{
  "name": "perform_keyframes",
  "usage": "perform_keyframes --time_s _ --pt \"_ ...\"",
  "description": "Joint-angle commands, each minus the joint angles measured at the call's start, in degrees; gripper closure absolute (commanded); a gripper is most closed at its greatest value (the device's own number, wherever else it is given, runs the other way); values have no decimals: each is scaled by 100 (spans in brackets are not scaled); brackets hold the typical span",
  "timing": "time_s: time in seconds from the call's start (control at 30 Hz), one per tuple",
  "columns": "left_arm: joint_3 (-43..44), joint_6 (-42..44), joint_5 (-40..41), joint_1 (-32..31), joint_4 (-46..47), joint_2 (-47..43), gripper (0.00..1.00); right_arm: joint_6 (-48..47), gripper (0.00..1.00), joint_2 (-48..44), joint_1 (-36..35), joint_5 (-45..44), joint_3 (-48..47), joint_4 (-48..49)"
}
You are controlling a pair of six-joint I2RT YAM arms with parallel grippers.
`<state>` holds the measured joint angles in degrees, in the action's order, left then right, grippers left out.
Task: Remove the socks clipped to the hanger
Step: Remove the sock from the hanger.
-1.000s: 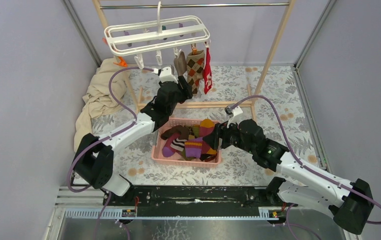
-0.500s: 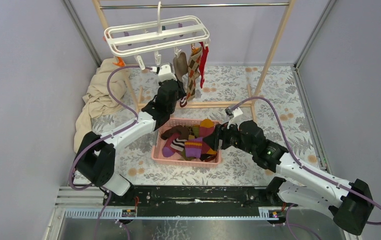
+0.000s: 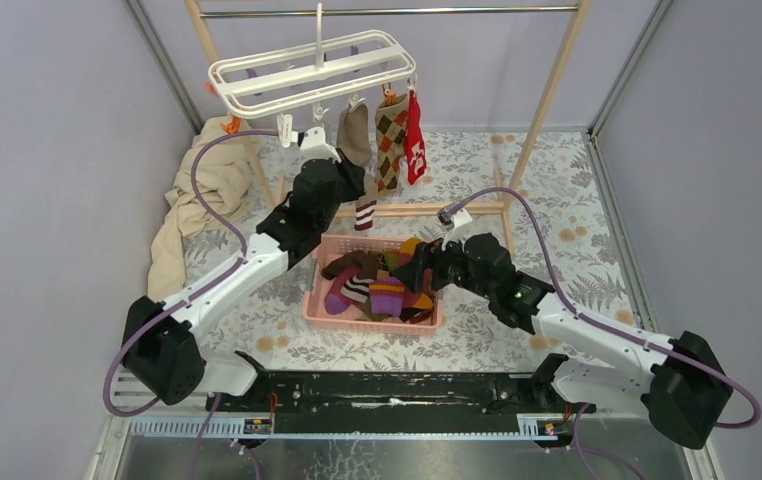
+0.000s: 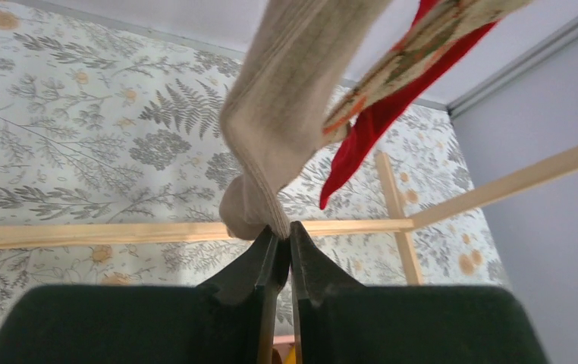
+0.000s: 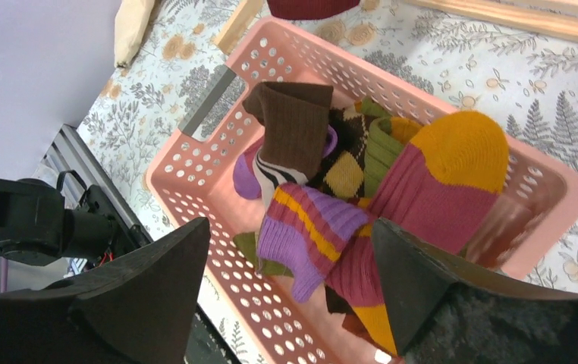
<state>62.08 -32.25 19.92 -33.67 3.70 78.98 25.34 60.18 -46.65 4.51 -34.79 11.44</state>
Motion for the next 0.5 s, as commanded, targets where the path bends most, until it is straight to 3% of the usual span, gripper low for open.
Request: perform_keyframes --time_s 0.0,0.2,0.47 --pt "265 -258 -597 -4 -352 -275 84 -282 12 335 182 441 -219 1231" --pt "301 -559 -1163 -8 -601 -500 83 -427 6 857 429 915 -347 2312" --pt "106 -892 -1488 -7 -573 -913 82 -515 3 1636 758 1262 -957 2835"
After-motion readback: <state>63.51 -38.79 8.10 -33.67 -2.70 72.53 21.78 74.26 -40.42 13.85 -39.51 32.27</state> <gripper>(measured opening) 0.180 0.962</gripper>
